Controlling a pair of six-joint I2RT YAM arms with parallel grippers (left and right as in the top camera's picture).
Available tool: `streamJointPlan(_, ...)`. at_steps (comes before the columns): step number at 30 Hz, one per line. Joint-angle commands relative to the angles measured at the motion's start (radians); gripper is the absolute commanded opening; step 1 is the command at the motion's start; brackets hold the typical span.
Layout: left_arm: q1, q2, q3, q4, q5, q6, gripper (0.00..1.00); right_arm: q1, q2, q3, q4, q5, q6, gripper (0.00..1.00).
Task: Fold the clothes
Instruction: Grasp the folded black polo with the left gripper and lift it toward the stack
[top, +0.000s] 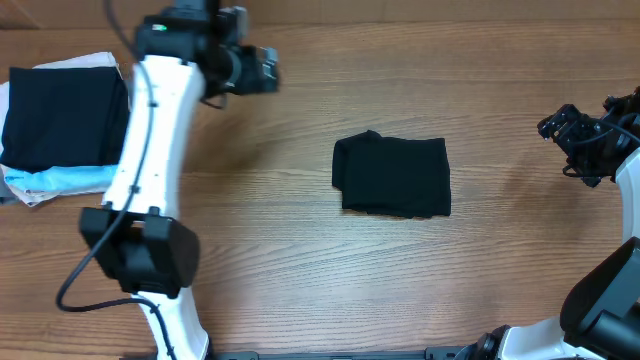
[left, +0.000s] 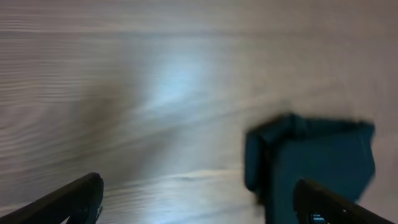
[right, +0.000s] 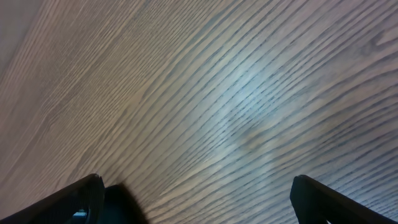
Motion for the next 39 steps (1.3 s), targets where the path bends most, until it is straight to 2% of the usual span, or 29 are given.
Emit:
streamJointPlan(1, -0.115, 0.012, -0.060, 0.004, 0.012, 0.052, 1.00, -0.001, -0.008, 0.011, 0.005, 0.003, -0.003, 1.00)
streamJointPlan(11, -0.354, 0.039, -0.312, 0.200, -0.003, -0.034, 1.00, -0.001, -0.008, 0.011, 0.005, 0.003, -0.003, 1.00)
streamJointPlan(18, -0.453, 0.131, -0.333, 0.245, -0.117, -0.147, 1.00, -0.001, -0.008, 0.011, 0.005, 0.003, -0.003, 1.00)
streamJointPlan(23, -0.453, 0.185, -0.333, 0.239, -0.206, -0.229, 1.00, -0.001, -0.008, 0.011, 0.005, 0.003, -0.003, 1.00)
streamJointPlan(32, -0.427, 0.202, -0.333, 0.248, -0.213, -0.282, 1.00, -0.001, -0.008, 0.011, 0.005, 0.003, -0.003, 1.00)
streamJointPlan(39, -0.428, 0.280, -0.333, 0.259, -0.213, -0.319, 1.00, -0.001, -0.008, 0.011, 0.005, 0.003, -0.003, 1.00)
